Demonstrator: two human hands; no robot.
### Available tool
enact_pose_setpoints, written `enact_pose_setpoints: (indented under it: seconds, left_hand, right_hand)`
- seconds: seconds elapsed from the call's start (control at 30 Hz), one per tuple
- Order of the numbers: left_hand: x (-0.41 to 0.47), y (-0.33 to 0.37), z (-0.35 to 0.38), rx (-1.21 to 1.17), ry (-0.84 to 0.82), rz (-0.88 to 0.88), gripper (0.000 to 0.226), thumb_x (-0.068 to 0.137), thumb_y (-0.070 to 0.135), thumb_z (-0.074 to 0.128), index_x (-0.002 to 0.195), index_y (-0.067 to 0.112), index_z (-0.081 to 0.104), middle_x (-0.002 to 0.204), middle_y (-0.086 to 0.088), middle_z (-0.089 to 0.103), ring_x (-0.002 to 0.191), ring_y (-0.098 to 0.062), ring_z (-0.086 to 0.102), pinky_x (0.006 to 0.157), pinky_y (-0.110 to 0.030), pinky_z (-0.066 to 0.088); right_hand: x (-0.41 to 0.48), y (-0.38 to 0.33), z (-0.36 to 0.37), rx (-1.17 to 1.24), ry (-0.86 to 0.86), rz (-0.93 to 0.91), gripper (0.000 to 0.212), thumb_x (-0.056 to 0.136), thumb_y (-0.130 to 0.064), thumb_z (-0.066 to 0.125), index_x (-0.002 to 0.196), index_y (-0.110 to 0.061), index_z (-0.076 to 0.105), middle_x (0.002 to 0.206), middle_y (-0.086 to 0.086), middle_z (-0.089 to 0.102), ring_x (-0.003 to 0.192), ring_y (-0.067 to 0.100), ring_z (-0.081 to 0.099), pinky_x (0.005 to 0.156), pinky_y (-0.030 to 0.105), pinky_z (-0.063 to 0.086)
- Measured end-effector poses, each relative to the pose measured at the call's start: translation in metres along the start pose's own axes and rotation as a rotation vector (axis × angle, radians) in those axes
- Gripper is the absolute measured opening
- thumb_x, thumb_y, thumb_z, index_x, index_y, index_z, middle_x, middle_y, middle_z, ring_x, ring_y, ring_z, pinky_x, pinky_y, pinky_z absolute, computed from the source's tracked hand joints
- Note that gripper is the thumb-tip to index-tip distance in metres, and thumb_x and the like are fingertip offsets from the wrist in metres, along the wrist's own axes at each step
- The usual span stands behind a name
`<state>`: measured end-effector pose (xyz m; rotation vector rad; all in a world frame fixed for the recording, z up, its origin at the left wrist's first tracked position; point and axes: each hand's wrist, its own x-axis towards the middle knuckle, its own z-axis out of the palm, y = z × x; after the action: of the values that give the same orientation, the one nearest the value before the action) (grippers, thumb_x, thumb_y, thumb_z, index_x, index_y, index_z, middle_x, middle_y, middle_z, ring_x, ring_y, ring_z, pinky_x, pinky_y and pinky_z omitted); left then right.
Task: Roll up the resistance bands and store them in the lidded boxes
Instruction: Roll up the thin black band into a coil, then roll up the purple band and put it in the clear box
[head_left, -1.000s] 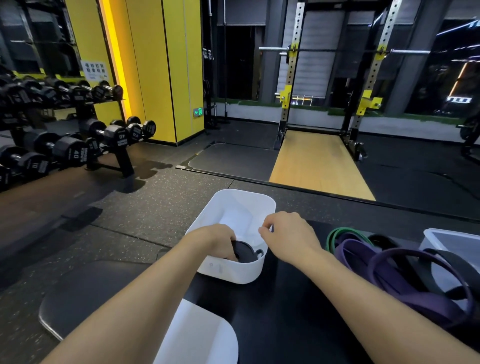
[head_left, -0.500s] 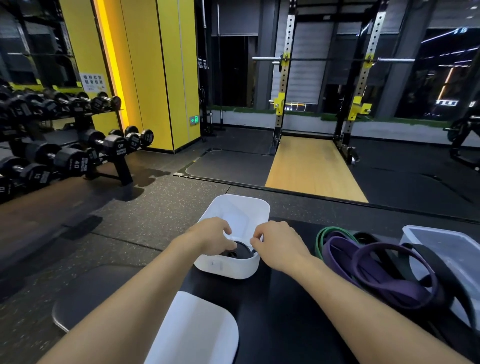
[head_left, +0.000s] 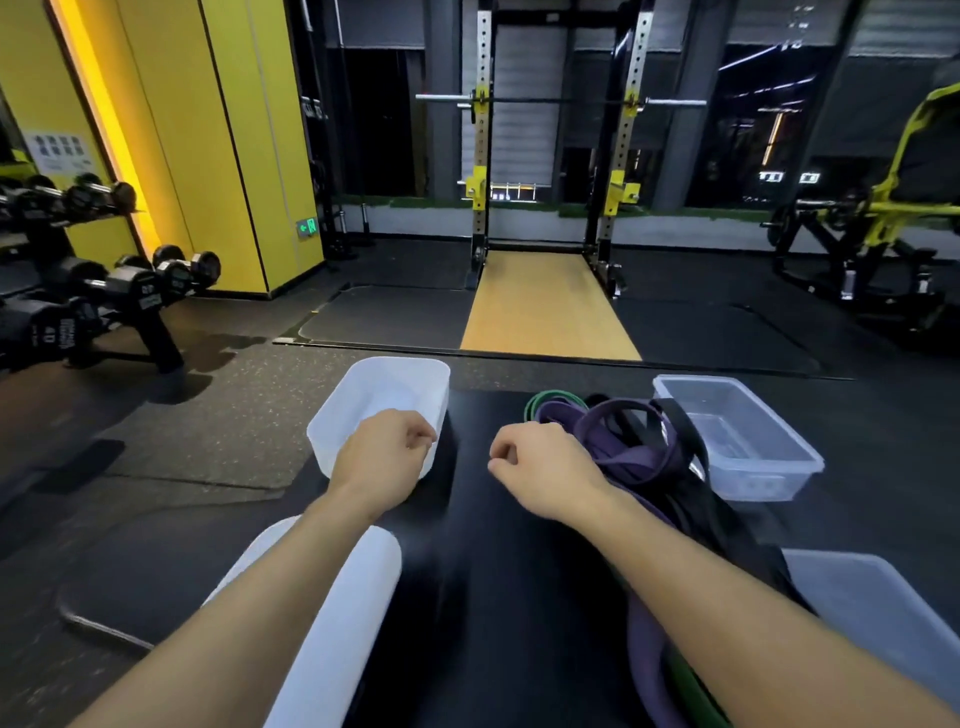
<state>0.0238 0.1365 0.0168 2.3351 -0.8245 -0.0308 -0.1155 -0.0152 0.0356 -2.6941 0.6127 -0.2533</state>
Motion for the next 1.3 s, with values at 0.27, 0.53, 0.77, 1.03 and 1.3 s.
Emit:
enact_pose_setpoints:
  seconds: [0.27,0.53,0.77,1.03,1.3]
  left_hand:
    - [-0.059,0.057,0.047,-0.189,-0.125,0.100,0.029,0.103,0.037,0.060,0.085,0.022,0.077,0.075,0.007,0.070,0.077,-0.013,0.064,0.071,-0.030,0.047]
    - [-0.109,0.117,0.115,-0.513,-0.437,0.081,0.019,0.100,0.038,0.067,0.117,0.029,0.071,0.112,0.015,0.073,0.111,-0.007,0.066,0.095,-0.022,0.050]
    - [-0.135,0.124,0.136,-0.390,-0.455,0.169,0.049,0.091,0.025,0.078,0.133,0.035,0.055,0.128,0.012,0.052,0.118,-0.007,0.056,0.098,-0.016,0.038]
    - [-0.133,0.080,0.125,-0.533,-0.305,-0.005,0.024,0.104,0.009,0.055,0.112,0.029,0.065,0.103,0.000,0.072,0.057,-0.003,0.060,0.057,-0.013,0.044]
    - [-0.136,0.077,0.122,-0.560,-0.388,-0.009,0.029,0.106,0.008,0.052,0.115,0.030,0.068,0.107,0.002,0.074,0.057,-0.002,0.059,0.061,-0.012,0.046]
  right_hand:
    - [-0.086,0.060,-0.029,0.001,0.077,0.097,0.010,0.094,-0.040,0.063,0.099,-0.033,0.069,0.091,-0.013,0.069,0.092,0.019,0.066,0.081,0.037,0.054]
    - [-0.129,0.107,-0.058,-0.050,0.176,0.233,0.009,0.095,-0.030,0.062,0.094,-0.030,0.071,0.091,-0.012,0.069,0.090,0.016,0.063,0.078,0.035,0.054]
    - [-0.133,0.133,-0.076,-0.021,0.169,0.308,0.015,0.096,-0.021,0.062,0.087,-0.027,0.073,0.088,-0.010,0.070,0.092,0.019,0.065,0.082,0.036,0.055]
    - [-0.125,0.140,-0.075,-0.251,-0.013,0.361,0.016,0.094,-0.043,0.065,0.083,-0.032,0.065,0.095,-0.001,0.070,0.092,0.025,0.064,0.076,0.035,0.051]
    - [-0.126,0.140,-0.077,-0.094,-0.201,0.289,0.056,0.102,-0.057,0.051,0.064,-0.016,0.048,0.065,0.001,0.054,0.069,0.022,0.056,0.068,0.035,0.044]
